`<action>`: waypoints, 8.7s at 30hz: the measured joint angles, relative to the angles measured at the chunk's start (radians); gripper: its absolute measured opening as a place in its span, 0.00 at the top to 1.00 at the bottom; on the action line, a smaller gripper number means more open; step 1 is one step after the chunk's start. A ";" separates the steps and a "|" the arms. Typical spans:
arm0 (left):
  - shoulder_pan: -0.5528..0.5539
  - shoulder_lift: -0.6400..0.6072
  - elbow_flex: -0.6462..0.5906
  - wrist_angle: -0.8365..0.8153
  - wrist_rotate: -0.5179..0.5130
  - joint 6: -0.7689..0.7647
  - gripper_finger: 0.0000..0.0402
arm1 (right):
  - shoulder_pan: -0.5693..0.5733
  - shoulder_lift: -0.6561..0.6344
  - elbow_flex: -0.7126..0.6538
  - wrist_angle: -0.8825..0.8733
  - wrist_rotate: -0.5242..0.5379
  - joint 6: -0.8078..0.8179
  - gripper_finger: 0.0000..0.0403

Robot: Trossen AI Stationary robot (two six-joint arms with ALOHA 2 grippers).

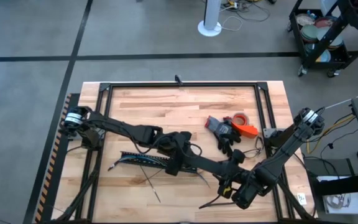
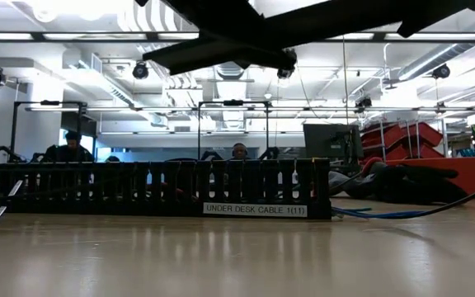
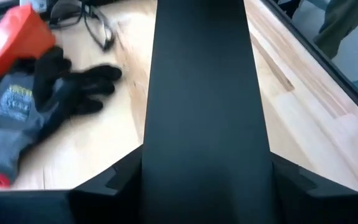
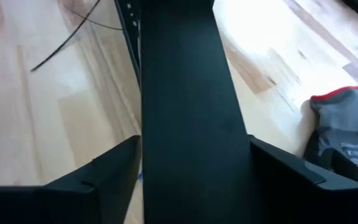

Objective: Ziptie cables
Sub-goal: Insert the black cable duct cover into the black cable duct

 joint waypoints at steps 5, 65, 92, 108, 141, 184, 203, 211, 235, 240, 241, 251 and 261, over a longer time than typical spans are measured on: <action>0.005 -0.001 0.006 -0.012 -0.019 -0.013 0.49 | -0.037 0.000 0.000 0.000 -0.019 -0.022 0.27; 0.007 -0.051 0.032 -0.135 -0.117 -0.002 0.41 | -0.432 0.026 -0.012 0.406 -0.311 -0.701 0.47; -0.005 -0.483 -0.091 -0.606 -0.069 -0.212 0.09 | -0.264 0.005 -0.013 0.152 -0.320 -0.416 0.47; 0.001 -0.398 -0.506 0.434 -0.103 -0.217 0.02 | -0.069 -0.015 -0.010 -0.012 -0.261 -0.080 0.47; -0.107 0.128 -0.378 0.663 -0.196 -0.194 0.03 | 0.078 -0.064 -0.024 -0.186 -0.134 0.201 0.47; -0.114 0.049 -0.605 0.566 -0.197 -0.209 0.38 | -0.013 -0.022 -0.331 0.370 -0.193 -0.130 0.47; -0.114 0.052 -0.587 0.564 -0.199 -0.207 0.39 | -0.037 0.131 -0.198 0.290 -0.214 -0.130 0.47; -0.114 0.052 -0.587 0.568 -0.198 -0.193 0.41 | -0.036 0.155 -0.207 0.293 -0.220 -0.148 0.47; -0.115 0.052 -0.586 0.577 -0.172 -0.145 0.41 | -0.045 0.190 -0.207 0.290 -0.249 -0.073 0.47; -0.115 0.052 -0.586 0.577 -0.166 -0.144 0.41 | -0.047 0.190 -0.207 0.292 -0.250 -0.095 0.47; -0.115 0.052 -0.586 0.577 -0.164 -0.144 0.41 | -0.047 0.190 -0.207 0.293 -0.250 -0.096 0.47; -0.116 0.052 -0.585 0.577 -0.160 -0.137 0.42 | -0.064 0.190 -0.207 0.310 -0.268 -0.109 0.47; -0.116 0.052 -0.585 0.578 -0.159 -0.126 0.41 | -0.071 0.190 -0.207 0.313 -0.277 -0.070 0.47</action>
